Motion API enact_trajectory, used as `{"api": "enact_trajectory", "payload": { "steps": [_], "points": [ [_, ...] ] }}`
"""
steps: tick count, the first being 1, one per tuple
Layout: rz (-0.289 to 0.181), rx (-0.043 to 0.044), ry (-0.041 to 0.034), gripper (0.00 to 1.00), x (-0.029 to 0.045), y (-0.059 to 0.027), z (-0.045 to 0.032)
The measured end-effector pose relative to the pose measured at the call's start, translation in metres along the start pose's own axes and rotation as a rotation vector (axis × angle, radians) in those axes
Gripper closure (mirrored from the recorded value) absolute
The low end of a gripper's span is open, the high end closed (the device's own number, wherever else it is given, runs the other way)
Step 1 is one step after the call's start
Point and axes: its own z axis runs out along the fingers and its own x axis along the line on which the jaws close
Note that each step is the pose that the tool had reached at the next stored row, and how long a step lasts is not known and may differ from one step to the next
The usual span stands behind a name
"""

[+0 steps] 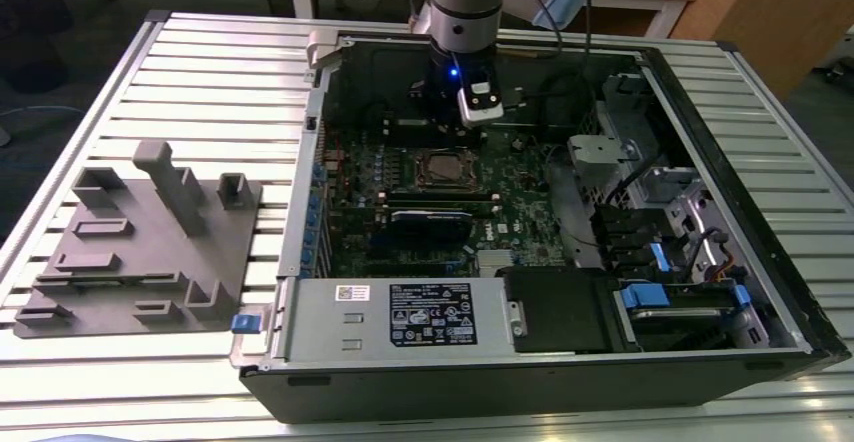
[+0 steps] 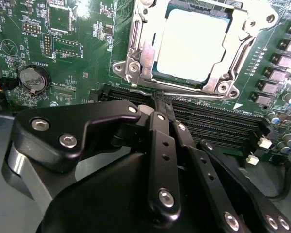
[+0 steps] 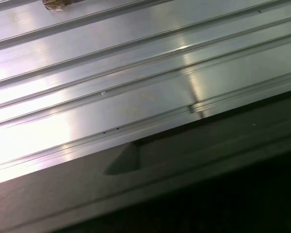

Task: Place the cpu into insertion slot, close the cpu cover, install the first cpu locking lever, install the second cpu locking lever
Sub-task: 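Install the first cpu locking lever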

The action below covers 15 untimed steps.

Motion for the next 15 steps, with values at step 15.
{"api": "enact_trajectory", "payload": {
  "steps": [15],
  "points": [
    [0.000, 0.0476, -0.0235, 0.89, 0.0010, 0.0031, 0.0002]
  ]
}}
